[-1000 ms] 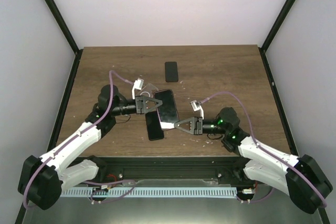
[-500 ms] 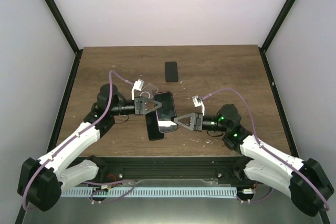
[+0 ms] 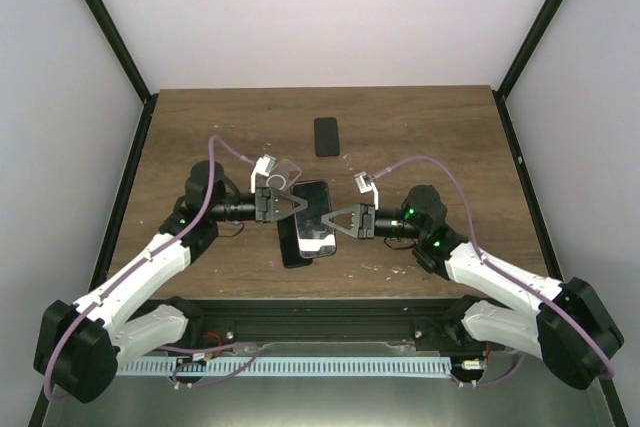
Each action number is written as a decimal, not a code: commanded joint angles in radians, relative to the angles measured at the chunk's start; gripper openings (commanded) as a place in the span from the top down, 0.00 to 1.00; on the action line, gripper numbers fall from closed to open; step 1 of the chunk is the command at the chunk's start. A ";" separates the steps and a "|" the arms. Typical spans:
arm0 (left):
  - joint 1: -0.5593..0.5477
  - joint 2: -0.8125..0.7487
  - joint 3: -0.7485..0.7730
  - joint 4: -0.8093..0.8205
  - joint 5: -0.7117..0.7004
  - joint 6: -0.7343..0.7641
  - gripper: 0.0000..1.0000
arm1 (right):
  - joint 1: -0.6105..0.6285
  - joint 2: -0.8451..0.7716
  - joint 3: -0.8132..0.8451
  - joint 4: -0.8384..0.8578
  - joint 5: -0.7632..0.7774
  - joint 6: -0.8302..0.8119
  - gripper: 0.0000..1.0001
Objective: Put the phone into the phone case
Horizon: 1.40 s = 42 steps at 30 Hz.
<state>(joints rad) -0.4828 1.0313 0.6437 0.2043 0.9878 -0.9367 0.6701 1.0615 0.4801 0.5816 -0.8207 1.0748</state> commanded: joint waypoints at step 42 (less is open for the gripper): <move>-0.011 -0.050 -0.184 0.069 -0.057 -0.160 0.82 | -0.001 0.052 0.066 0.101 0.334 0.105 0.98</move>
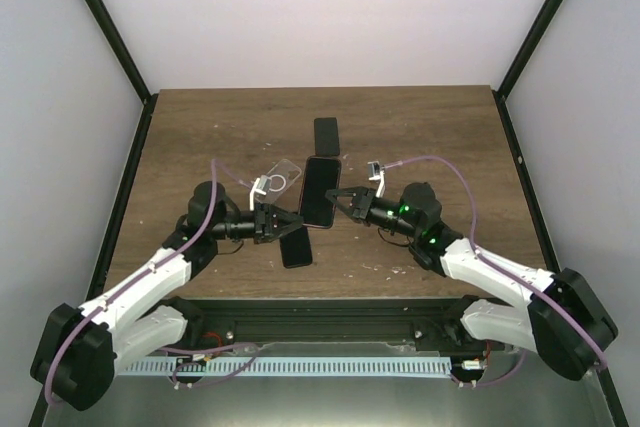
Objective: Put the phone into the phone case
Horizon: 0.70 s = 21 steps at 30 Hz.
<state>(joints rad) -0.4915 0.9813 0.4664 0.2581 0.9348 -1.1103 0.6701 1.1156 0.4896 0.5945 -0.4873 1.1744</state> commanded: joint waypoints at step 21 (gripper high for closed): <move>-0.002 -0.020 0.076 -0.249 -0.103 0.178 0.77 | -0.001 -0.014 0.023 0.047 -0.011 -0.041 0.98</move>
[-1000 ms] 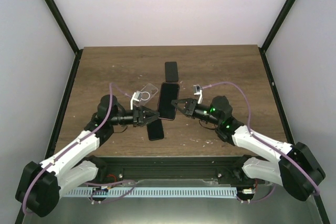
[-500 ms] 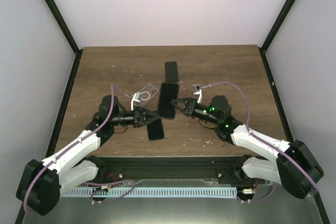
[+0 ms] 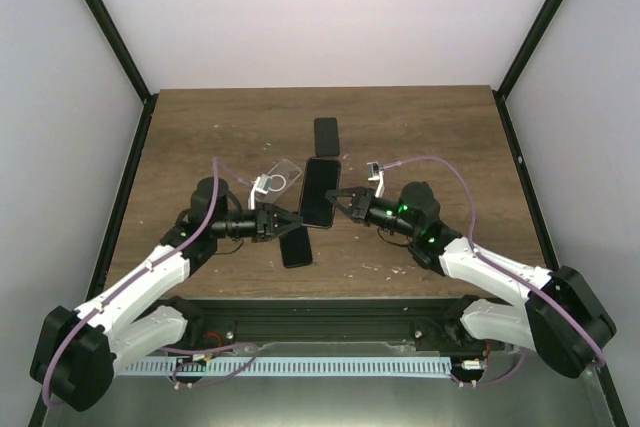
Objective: Put the phone into the phone case
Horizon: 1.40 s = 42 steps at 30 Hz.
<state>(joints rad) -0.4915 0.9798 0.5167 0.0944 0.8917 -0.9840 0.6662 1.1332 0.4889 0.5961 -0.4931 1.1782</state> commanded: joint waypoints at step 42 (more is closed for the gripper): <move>-0.001 -0.086 0.222 -0.650 -0.504 0.475 0.00 | -0.175 0.436 0.033 -0.261 -0.216 -0.444 0.87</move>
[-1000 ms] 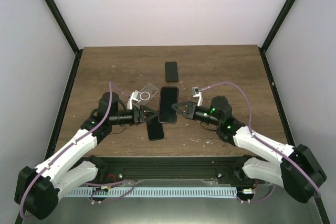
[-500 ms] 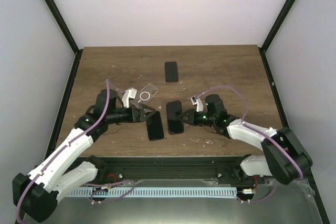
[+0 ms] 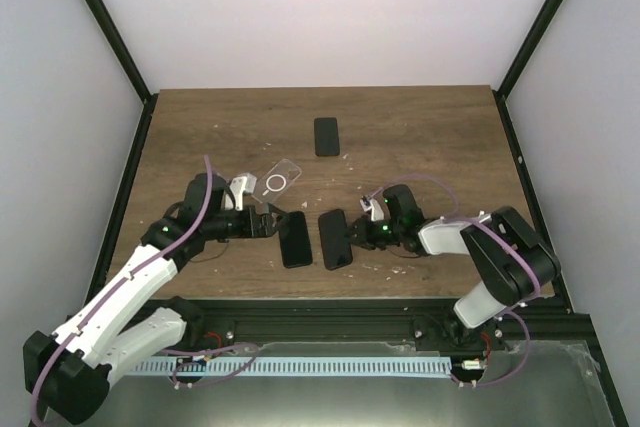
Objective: Put the phone into the phone case
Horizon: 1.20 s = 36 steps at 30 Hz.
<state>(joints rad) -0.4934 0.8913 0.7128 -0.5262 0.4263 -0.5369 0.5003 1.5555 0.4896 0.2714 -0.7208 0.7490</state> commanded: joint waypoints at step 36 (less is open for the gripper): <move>0.096 0.136 -0.008 0.058 -0.040 -0.014 0.03 | -0.017 0.275 0.673 -0.417 0.729 -0.183 0.00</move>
<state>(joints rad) -0.4023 1.0706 0.7498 -0.4904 0.3294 -0.5461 0.4866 1.7245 1.0176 -0.0669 -0.1120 0.5976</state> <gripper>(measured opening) 0.969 0.998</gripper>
